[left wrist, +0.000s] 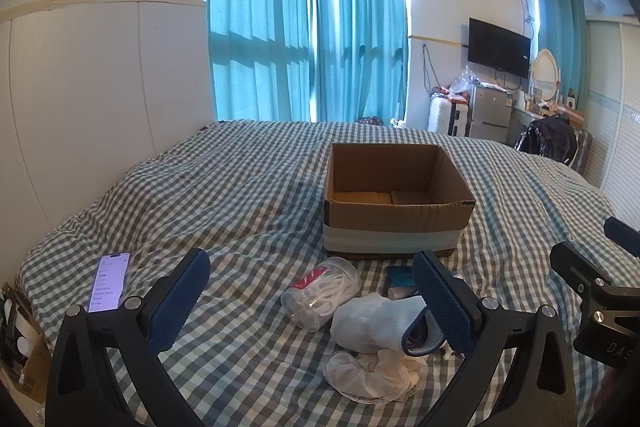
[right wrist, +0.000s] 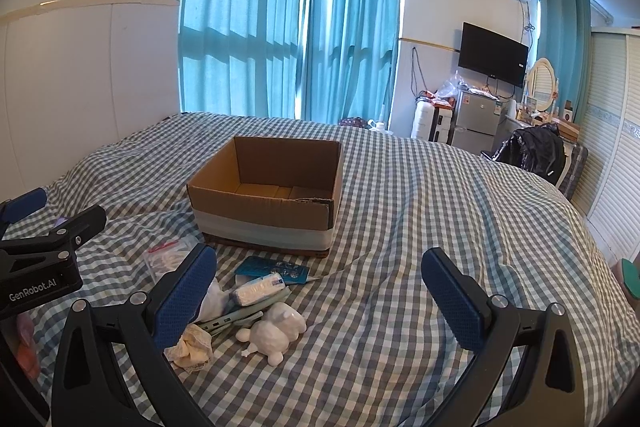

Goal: Organize objects

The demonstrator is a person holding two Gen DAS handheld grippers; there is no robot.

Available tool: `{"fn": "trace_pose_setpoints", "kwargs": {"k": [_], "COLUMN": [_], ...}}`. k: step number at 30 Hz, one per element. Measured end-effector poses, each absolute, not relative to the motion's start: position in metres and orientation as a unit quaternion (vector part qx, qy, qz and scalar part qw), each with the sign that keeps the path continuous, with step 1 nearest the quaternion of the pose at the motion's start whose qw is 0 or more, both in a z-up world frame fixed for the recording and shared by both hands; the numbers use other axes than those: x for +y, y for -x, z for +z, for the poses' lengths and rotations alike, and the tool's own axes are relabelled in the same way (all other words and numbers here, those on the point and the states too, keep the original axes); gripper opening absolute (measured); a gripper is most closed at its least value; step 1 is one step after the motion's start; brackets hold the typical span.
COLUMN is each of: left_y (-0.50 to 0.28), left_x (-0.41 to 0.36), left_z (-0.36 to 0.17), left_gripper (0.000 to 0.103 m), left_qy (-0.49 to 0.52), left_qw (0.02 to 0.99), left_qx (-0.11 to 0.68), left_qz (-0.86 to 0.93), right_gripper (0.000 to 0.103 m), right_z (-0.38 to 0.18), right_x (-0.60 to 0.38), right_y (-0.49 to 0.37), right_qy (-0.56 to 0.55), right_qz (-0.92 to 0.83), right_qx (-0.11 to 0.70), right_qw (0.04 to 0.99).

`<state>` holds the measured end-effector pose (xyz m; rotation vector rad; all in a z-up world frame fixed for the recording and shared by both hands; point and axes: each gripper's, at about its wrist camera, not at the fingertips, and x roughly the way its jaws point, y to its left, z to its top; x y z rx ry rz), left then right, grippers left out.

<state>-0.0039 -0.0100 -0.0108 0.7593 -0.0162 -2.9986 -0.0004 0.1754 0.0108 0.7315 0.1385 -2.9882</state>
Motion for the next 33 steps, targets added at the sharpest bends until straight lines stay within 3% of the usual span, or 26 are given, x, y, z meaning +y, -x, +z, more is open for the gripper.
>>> {"fn": "trace_pose_setpoints", "kwargs": {"k": [33], "left_y": [-0.0006], "left_x": [-0.0125], "left_z": [-0.0056], "left_gripper": [0.103], "left_qy": [-0.235], "left_qw": [0.026], "left_qx": [0.002], "left_qz": [-0.972], "right_gripper": [0.103], "right_z": [0.0107], "right_x": [0.1745], "right_y": [-0.0017], "right_qy": [-0.238], "right_qz": [-0.969], "right_qx": [0.044], "right_qw": [0.044]}}
